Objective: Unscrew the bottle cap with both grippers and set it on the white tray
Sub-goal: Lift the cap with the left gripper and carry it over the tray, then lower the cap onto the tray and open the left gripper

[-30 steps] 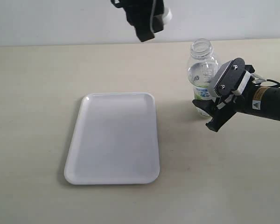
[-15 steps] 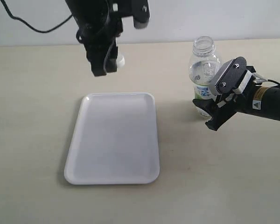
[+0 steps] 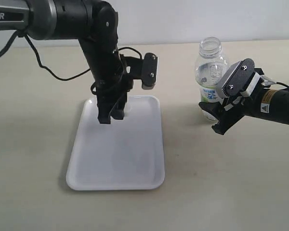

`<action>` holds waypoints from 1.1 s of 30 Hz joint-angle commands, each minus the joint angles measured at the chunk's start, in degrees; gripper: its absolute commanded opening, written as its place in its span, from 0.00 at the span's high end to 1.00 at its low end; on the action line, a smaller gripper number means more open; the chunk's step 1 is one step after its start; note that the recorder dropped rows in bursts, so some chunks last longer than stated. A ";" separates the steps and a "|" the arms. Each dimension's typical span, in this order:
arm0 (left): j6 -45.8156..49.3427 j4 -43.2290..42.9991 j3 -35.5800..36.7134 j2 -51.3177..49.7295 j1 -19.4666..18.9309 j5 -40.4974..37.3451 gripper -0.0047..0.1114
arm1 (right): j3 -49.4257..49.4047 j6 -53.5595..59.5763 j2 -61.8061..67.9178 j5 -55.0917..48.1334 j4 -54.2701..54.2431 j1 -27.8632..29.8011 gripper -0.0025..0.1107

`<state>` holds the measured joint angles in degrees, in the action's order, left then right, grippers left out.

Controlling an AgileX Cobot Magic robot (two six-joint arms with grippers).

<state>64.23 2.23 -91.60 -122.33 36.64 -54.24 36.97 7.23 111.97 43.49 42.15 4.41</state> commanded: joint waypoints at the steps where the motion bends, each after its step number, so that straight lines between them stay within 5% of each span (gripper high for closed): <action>1: 1.83 2.57 3.34 -0.38 0.00 4.26 0.96 | 0.02 0.12 -0.55 1.31 -0.15 0.29 0.98; 11: 4.26 3.43 9.63 -0.38 0.00 12.28 0.96 | 0.02 0.12 -0.55 1.31 -0.15 0.29 0.98; 21: 4.57 5.00 9.77 -0.38 0.00 11.32 0.95 | 0.02 0.12 -0.55 1.31 -0.15 0.29 0.98; 33: 3.98 5.64 9.77 -0.38 0.00 9.93 0.40 | 0.02 0.12 -0.55 1.31 -0.15 0.29 0.98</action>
<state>68.76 6.91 -82.01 -123.02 36.64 -43.97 36.97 7.23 111.97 43.49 42.11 4.41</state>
